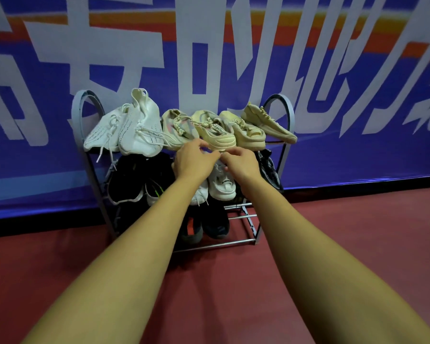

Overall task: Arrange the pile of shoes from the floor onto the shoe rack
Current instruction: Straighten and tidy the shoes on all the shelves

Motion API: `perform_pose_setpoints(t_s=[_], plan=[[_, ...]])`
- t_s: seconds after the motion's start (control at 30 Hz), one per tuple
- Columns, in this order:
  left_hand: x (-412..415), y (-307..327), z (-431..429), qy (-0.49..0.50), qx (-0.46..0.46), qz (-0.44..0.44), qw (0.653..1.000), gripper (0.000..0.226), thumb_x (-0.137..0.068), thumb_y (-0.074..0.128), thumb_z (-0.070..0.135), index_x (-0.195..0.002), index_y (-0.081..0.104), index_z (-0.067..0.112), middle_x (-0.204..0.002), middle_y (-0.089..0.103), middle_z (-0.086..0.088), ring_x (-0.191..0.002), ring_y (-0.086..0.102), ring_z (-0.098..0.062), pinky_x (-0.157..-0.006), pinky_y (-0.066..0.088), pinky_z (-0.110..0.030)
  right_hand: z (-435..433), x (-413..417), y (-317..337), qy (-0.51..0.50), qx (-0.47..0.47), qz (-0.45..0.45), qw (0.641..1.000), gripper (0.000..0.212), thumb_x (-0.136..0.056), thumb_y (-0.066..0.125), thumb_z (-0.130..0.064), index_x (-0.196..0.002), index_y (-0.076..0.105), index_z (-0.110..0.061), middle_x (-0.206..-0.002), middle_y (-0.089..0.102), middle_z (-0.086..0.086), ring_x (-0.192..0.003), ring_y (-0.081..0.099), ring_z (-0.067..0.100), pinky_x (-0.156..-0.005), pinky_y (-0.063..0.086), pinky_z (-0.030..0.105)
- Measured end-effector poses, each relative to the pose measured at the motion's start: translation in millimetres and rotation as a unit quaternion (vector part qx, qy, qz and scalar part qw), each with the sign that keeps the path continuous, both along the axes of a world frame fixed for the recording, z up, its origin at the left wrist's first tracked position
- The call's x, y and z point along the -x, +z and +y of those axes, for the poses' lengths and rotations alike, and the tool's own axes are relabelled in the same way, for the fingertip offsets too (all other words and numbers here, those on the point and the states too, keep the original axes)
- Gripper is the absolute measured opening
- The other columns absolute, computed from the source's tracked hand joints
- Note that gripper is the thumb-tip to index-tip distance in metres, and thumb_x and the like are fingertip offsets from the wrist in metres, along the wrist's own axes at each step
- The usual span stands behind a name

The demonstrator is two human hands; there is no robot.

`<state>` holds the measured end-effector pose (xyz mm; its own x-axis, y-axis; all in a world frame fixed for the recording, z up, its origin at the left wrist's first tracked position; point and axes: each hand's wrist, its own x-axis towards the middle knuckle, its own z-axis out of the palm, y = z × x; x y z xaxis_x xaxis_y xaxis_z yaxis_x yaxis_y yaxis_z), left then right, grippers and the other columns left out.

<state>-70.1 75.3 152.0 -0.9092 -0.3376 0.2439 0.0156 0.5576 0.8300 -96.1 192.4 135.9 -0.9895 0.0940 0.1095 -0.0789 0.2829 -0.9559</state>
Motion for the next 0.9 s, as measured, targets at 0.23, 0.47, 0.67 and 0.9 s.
perform_pose_setpoints(t_s=[0.23, 0.47, 0.67, 0.9], plan=[[25.1, -12.0, 20.6, -0.044, -0.194, -0.054, 0.978, 0.065, -0.088, 0.064, 0.025, -0.149, 0.044, 0.012, -0.129, 0.063, -0.004, -0.114, 0.058, -0.022, -0.084, 0.047, -0.028, 10.0, 14.1, -4.2, -0.021, -0.041, -0.006, 0.999, 0.032, -0.08, 0.065, -0.029, -0.107, 0.069, -0.013, -0.098, 0.073, 0.004, -0.094, 0.068, 0.026, -0.088, 0.056, 0.047], [33.3, -12.9, 21.9, -0.027, -0.294, -0.032, 0.955, 0.055, -0.095, 0.042, 0.015, -0.148, 0.047, 0.027, -0.119, 0.067, 0.002, -0.074, 0.051, -0.009, -0.058, 0.038, -0.023, 11.0, 20.6, -5.6, -0.019, 0.013, 0.02, 1.0, 0.048, -0.073, 0.043, -0.016, -0.107, 0.075, -0.027, -0.093, 0.075, -0.003, -0.091, 0.069, 0.026, -0.086, 0.058, 0.048], [23.2, -5.5, 20.5, -0.042, -0.317, -0.019, 0.947, 0.037, -0.092, 0.053, 0.023, -0.127, 0.062, 0.028, -0.112, 0.069, 0.003, -0.098, 0.062, -0.016, -0.073, 0.042, -0.026, 17.9, 19.6, 4.2, -0.016, 0.125, -0.006, 0.992, 0.015, -0.091, 0.051, -0.013, -0.099, 0.057, -0.023, -0.1, 0.065, 0.002, -0.08, 0.063, 0.021, -0.065, 0.049, 0.031], [1.2, 7.4, 10.5, -0.058, -0.302, -0.009, 0.952, 0.032, -0.071, 0.057, 0.029, -0.097, 0.074, 0.038, -0.09, 0.077, 0.006, -0.081, 0.069, -0.012, -0.067, 0.044, -0.029, 24.3, 9.5, 12.4, -0.006, 0.247, -0.042, 0.968, 0.045, -0.088, 0.066, -0.056, -0.104, 0.053, -0.016, -0.093, 0.064, 0.006, -0.047, 0.056, 0.005, -0.044, 0.041, 0.02]])
